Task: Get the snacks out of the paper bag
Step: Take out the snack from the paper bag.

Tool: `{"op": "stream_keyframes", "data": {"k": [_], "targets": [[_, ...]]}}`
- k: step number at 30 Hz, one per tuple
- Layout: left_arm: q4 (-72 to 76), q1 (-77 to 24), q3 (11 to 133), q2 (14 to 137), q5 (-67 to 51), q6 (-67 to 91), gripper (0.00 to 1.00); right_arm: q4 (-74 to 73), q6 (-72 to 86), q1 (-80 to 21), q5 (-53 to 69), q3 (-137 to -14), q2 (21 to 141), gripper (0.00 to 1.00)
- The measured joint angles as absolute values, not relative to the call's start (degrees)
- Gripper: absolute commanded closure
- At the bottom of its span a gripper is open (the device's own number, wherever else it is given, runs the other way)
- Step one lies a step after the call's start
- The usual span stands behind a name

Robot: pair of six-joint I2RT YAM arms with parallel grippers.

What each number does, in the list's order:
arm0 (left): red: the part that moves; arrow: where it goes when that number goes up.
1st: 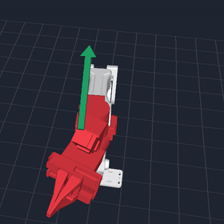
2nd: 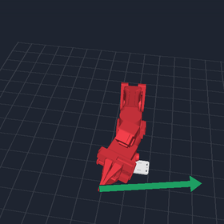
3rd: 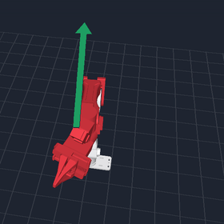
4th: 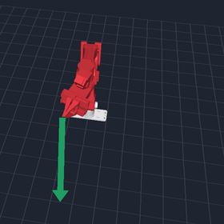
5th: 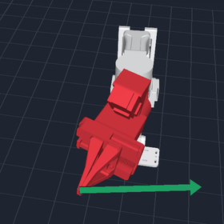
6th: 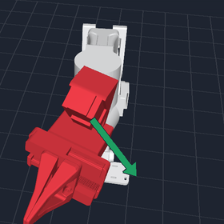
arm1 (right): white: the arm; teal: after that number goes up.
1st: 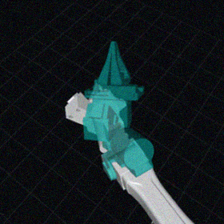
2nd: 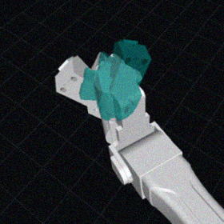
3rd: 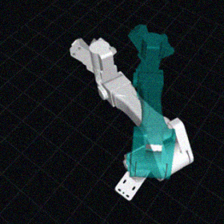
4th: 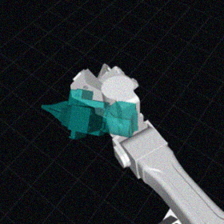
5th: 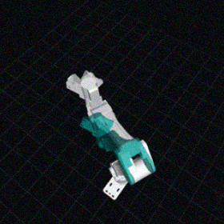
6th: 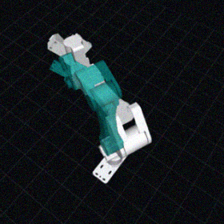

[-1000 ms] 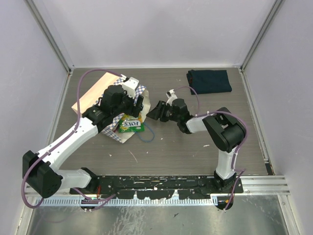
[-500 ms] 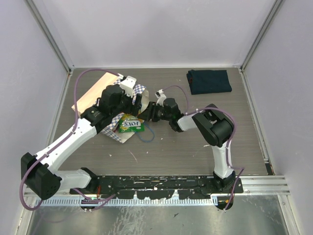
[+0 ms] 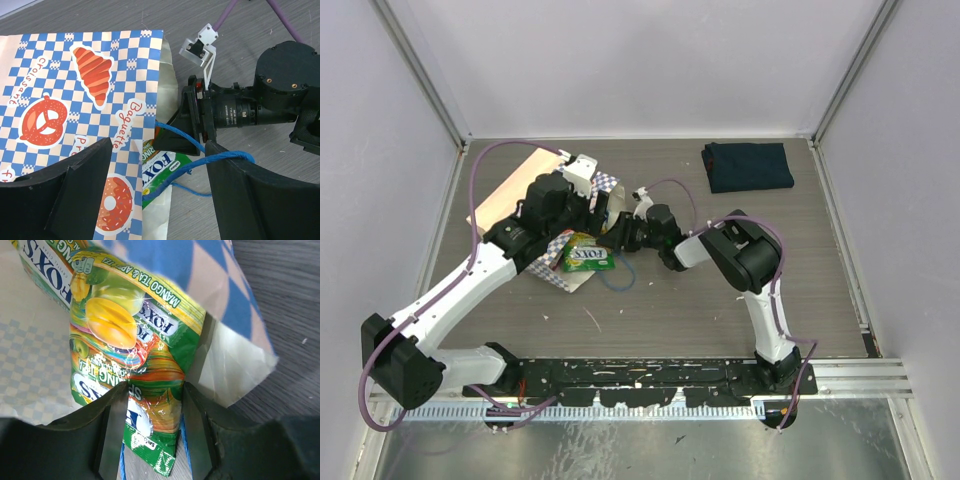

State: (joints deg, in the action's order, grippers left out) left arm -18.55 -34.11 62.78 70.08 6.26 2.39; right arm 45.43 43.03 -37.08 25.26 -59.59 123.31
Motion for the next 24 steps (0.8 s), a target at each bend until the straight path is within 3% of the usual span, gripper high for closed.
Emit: {"op": "stream_keyframes", "data": {"k": [6, 11, 24], "targets": [[-18.5, -34.1, 62.7, 70.1, 6.5, 2.4, 0.23, 48.0, 45.1, -37.5, 26.3, -59.4, 124.3, 0.70], [-18.4, -34.1, 62.7, 70.0, 7.4, 2.4, 0.23, 49.3, 45.7, -37.5, 26.5, -53.1, 120.6, 0.95], [-16.0, -34.1, 62.1, 68.8, 14.4, 2.3, 0.21, 31.4, 43.4, -31.4, 25.9, -28.3, 82.4, 0.99]]}}
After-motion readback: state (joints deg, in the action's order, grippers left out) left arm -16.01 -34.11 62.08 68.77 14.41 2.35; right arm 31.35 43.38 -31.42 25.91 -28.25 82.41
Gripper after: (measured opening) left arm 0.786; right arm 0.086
